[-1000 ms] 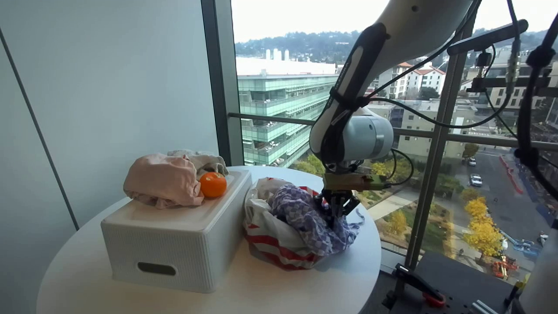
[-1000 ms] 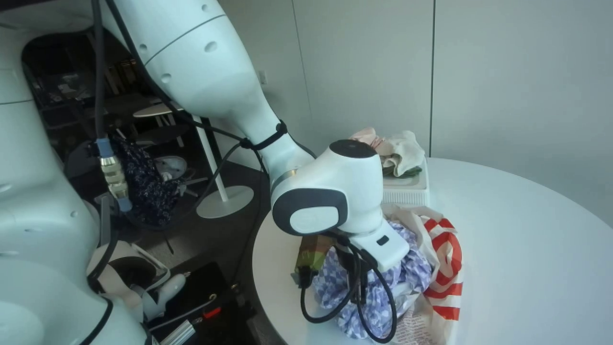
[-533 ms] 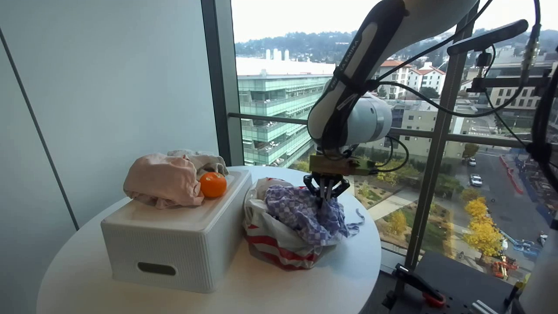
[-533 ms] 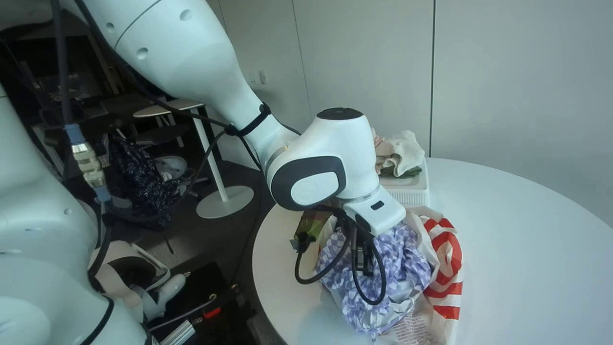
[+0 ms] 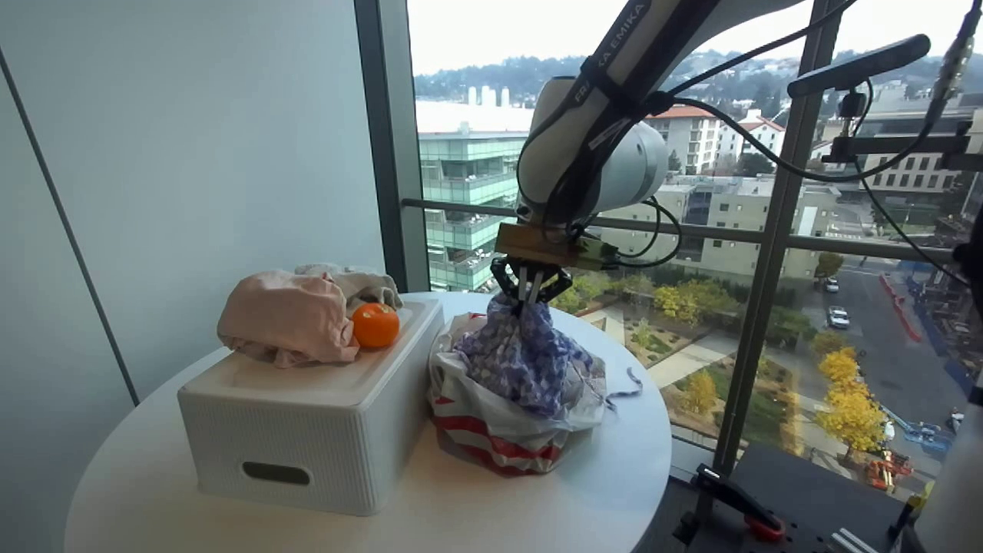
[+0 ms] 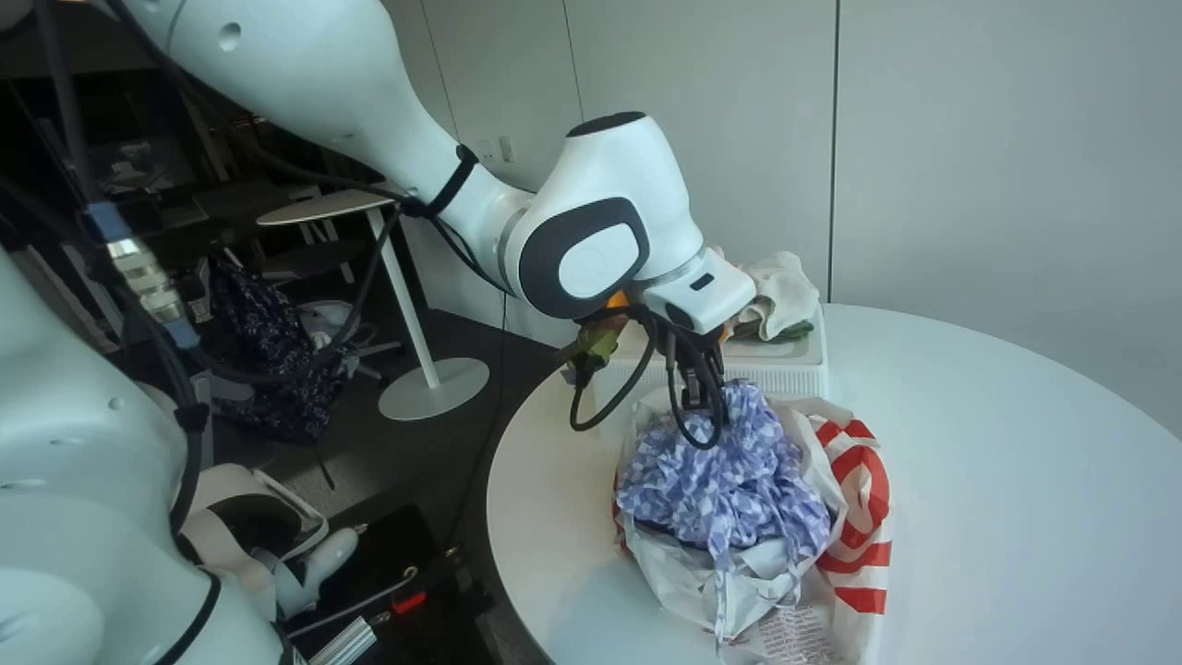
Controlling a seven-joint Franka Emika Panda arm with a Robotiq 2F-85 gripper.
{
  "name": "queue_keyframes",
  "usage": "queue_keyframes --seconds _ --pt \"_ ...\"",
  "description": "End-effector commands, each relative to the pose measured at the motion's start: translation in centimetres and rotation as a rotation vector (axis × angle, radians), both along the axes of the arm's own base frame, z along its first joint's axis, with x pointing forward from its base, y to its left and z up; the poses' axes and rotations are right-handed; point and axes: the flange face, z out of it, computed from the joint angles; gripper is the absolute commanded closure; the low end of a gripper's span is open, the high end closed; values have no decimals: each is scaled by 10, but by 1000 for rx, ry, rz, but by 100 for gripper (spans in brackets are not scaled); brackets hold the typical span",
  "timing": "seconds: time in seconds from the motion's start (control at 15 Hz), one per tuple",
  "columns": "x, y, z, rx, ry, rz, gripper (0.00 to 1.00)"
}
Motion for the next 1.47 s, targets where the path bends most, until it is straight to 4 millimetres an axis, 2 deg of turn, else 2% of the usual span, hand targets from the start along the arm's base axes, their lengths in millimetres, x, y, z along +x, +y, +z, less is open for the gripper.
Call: queue_keyframes --seconds 0.0,0.2,0.33,0.73,1.0,1.13,1.2,1.27,1.4 --pt "17 32 12 29 -38 25 93" --pt "29 46 -15 62 -1 16 94" --pt "34 45 -39 66 37 5 94" --pt "51 26 -112 -14 75 -71 94" --pt "55 39 -162 -23 176 -91 94" --pt "58 44 -165 -12 183 -95 93" --pt "61 42 -157 -8 171 -105 68" --pt "63 39 -150 -9 161 -112 68" --pt "65 26 -132 -35 137 -155 56"
